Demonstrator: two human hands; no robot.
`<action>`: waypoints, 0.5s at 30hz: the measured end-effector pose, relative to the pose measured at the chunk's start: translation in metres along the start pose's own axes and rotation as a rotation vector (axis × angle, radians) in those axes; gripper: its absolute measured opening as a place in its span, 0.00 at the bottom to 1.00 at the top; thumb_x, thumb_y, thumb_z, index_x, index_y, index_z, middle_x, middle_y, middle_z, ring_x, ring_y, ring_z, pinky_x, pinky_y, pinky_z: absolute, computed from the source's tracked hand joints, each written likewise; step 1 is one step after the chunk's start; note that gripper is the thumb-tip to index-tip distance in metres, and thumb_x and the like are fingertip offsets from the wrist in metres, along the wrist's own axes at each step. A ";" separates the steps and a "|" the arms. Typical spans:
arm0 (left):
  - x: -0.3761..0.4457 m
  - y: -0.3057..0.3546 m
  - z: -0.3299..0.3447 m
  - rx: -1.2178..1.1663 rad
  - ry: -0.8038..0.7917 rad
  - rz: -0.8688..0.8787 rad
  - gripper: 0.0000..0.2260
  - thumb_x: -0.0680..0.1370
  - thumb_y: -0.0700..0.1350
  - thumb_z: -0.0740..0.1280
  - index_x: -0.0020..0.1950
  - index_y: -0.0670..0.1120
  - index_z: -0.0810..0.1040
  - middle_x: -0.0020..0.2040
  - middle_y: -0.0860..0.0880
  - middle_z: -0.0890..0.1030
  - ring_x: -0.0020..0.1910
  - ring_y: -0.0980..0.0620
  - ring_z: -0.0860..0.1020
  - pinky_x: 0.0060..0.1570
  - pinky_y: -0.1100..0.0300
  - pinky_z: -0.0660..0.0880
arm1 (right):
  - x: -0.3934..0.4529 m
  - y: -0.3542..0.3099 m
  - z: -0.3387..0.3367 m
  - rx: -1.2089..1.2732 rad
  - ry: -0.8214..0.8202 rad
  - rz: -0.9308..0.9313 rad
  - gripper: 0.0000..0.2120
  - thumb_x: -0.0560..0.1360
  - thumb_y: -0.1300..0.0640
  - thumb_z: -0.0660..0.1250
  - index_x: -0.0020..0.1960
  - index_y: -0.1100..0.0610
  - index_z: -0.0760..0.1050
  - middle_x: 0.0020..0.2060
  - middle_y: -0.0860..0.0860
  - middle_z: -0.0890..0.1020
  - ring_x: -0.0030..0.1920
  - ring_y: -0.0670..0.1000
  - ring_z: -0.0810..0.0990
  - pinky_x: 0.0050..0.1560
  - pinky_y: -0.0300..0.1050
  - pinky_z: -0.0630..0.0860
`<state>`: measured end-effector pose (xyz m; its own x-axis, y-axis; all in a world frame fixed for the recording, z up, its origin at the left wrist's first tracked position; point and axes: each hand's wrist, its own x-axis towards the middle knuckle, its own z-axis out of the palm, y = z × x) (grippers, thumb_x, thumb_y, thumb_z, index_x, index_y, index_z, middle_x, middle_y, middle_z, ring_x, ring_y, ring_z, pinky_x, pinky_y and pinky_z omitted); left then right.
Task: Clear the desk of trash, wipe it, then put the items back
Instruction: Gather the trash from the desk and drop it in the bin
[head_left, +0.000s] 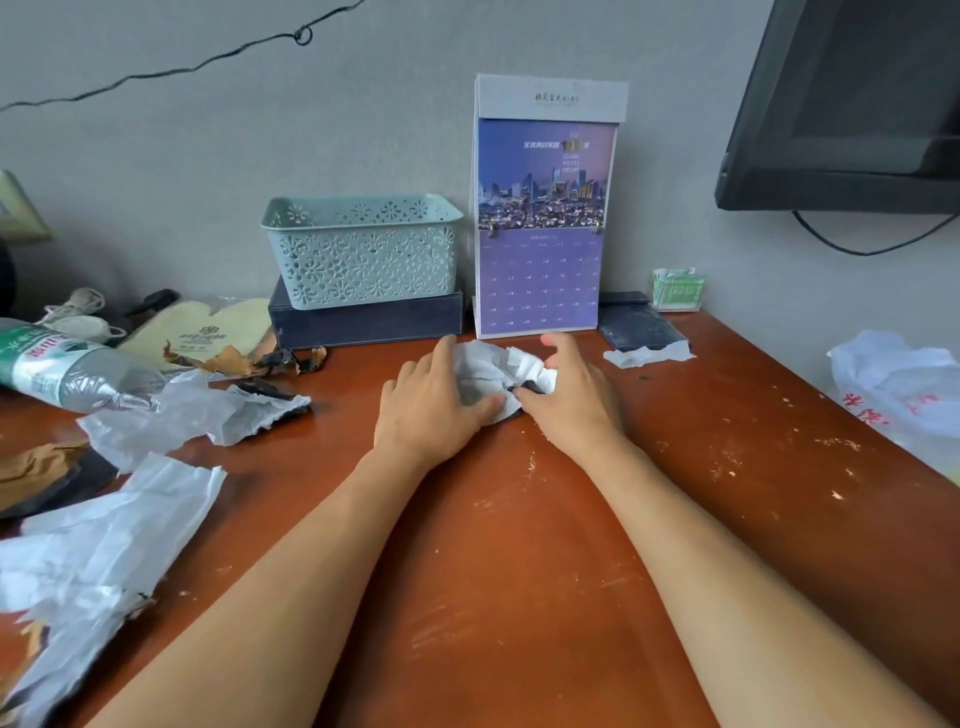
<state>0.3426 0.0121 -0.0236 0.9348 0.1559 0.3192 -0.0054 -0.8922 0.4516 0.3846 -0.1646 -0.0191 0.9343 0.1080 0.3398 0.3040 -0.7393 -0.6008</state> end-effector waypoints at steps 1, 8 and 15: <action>-0.001 0.000 -0.001 -0.006 -0.031 0.003 0.41 0.75 0.68 0.68 0.81 0.50 0.58 0.71 0.48 0.75 0.72 0.44 0.68 0.67 0.46 0.64 | -0.003 -0.001 0.000 0.015 -0.004 -0.024 0.31 0.74 0.51 0.75 0.74 0.47 0.67 0.62 0.49 0.79 0.61 0.56 0.79 0.56 0.50 0.76; -0.029 0.003 -0.013 -0.098 -0.020 0.065 0.21 0.74 0.57 0.75 0.62 0.50 0.76 0.53 0.52 0.81 0.55 0.46 0.76 0.54 0.49 0.72 | -0.048 -0.014 -0.007 -0.034 0.054 -0.160 0.20 0.76 0.57 0.73 0.67 0.48 0.79 0.56 0.47 0.78 0.52 0.55 0.79 0.48 0.48 0.76; -0.111 0.024 -0.035 -0.022 -0.059 0.103 0.13 0.77 0.55 0.72 0.48 0.46 0.76 0.45 0.49 0.78 0.45 0.46 0.76 0.40 0.53 0.69 | -0.130 -0.030 -0.034 -0.034 0.059 -0.153 0.18 0.75 0.61 0.73 0.63 0.49 0.80 0.55 0.47 0.79 0.51 0.56 0.80 0.44 0.45 0.72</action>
<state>0.2261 -0.0114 -0.0189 0.9483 0.0379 0.3151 -0.1096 -0.8927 0.4371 0.2477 -0.1791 -0.0206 0.8644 0.1827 0.4685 0.4349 -0.7393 -0.5141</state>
